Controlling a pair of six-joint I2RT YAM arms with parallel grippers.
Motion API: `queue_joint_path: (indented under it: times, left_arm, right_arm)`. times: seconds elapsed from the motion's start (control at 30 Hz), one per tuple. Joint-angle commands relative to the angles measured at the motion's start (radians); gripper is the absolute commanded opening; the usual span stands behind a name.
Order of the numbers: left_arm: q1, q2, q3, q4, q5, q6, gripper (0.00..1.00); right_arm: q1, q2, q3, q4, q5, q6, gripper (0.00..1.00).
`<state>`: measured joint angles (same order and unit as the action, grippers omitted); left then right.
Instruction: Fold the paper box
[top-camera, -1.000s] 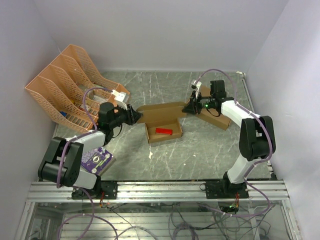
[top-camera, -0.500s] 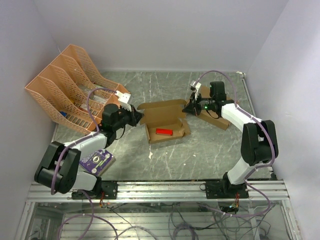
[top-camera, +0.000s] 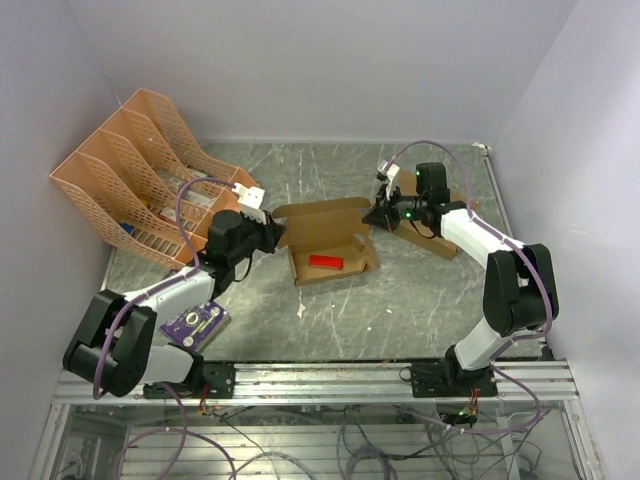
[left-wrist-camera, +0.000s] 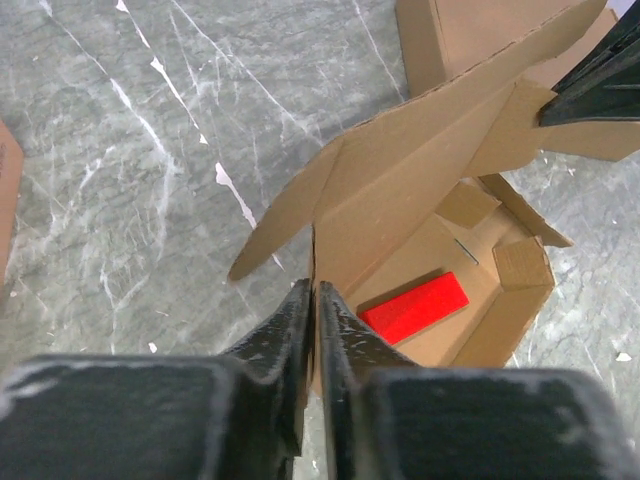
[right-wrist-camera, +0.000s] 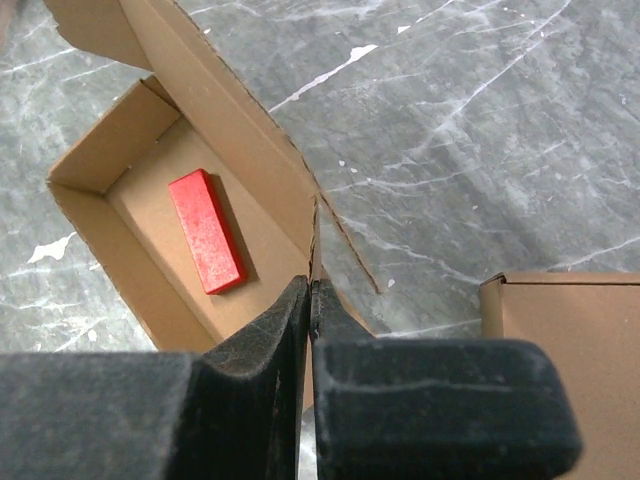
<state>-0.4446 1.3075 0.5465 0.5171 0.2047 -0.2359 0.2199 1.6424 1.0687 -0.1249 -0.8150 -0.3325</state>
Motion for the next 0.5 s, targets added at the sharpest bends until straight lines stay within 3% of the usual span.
queue_joint_path:
  times: [0.0, 0.1, 0.23, 0.33, 0.47]
  left_arm:
    - [-0.011, 0.003, -0.008, 0.028, -0.031, 0.026, 0.27]
    - [-0.011, -0.024, -0.026, 0.022, -0.049, 0.018, 0.44]
    - [-0.010, -0.120, -0.043, -0.080, -0.136, -0.002, 0.62]
    - [-0.002, -0.239, -0.023, -0.222, -0.203, -0.006, 0.70]
    - [0.009, -0.347, 0.098, -0.407, -0.158, 0.027, 0.78]
  right_arm:
    - [0.013, -0.007, -0.003, -0.005, -0.001, -0.008, 0.04]
    - [0.012, 0.006, 0.008, -0.023, 0.006, -0.019, 0.12]
    - [0.009, -0.002, 0.017, -0.034, 0.005, -0.030, 0.32]
    - [-0.011, -0.026, 0.019, -0.041, -0.020, -0.030, 0.48]
    - [-0.077, -0.064, 0.012, -0.081, -0.093, -0.037, 0.60]
